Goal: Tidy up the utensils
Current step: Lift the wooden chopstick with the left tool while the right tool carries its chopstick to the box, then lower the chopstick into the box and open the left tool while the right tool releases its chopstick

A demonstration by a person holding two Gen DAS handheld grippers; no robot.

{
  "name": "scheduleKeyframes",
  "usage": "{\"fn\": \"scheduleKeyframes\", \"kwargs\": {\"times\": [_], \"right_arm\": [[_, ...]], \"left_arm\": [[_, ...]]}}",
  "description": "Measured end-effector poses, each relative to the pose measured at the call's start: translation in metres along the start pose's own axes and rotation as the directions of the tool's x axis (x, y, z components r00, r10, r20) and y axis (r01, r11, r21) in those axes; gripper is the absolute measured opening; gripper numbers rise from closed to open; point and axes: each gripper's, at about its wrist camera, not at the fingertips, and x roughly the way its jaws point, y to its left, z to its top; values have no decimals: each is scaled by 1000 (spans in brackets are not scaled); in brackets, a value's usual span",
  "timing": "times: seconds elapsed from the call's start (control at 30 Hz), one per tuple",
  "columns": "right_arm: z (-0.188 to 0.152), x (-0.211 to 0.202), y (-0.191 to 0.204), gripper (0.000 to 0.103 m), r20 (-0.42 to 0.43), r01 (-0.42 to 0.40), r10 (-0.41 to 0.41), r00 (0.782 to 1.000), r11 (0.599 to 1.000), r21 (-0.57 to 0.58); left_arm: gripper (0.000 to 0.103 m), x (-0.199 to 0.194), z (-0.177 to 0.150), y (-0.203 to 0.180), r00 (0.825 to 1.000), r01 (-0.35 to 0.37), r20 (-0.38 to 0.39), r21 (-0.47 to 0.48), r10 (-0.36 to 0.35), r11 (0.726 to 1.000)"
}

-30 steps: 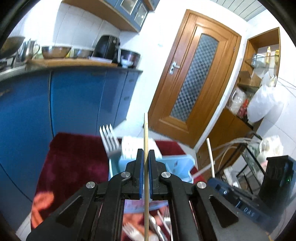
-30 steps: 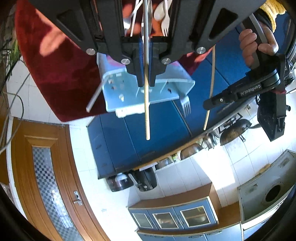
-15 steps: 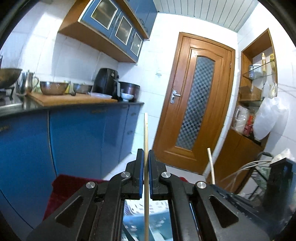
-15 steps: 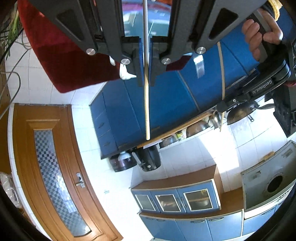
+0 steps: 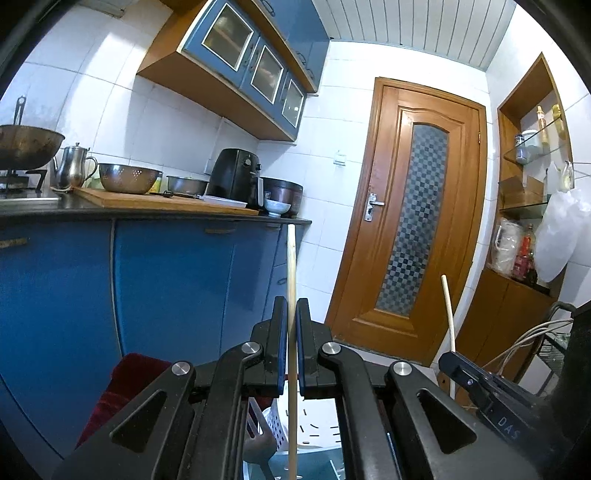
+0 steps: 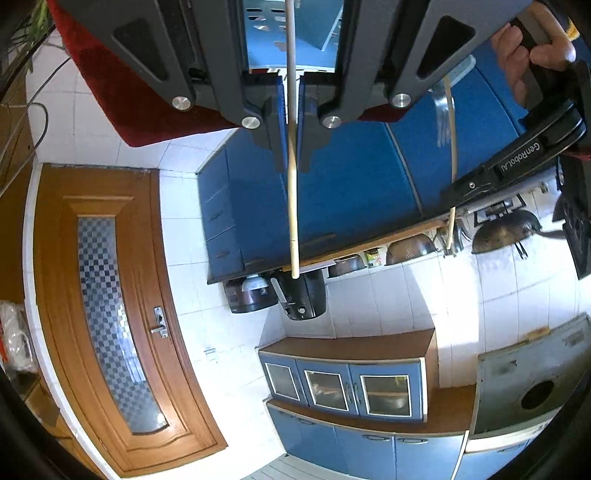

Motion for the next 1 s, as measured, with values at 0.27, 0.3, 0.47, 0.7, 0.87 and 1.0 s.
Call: {"fn": "scheduleKeyframes", "kwargs": {"times": [0.27,0.3,0.47,0.7,0.87,1.0], "right_arm": [[-17,9,2,6,10,19,-18,1000,999,-32],[-19,9,1,6,6,18,-18,1000,999,-30],[-25,6,2,6,-7,14,-15,1000,999,-48],[-26,3,2,7,-36,4,-5,999,999,-35],[-26,-2,0,17,-47,-12,11,999,1000,-10],[-26,-6,2,22,-45,-17,16,999,1000,-9]], "left_arm": [[2,-5,-22,-5,999,-18,31,53,16,998],[2,-4,-25,-5,1000,-16,25,58,15,998],[2,-3,-33,-3,1000,-9,-4,55,10,998],[2,-2,-39,2,999,-1,-46,34,2,999],[28,-7,-39,4,998,0,-64,26,1,1000],[30,-14,-39,6,998,-9,-66,28,10,1000]]}}
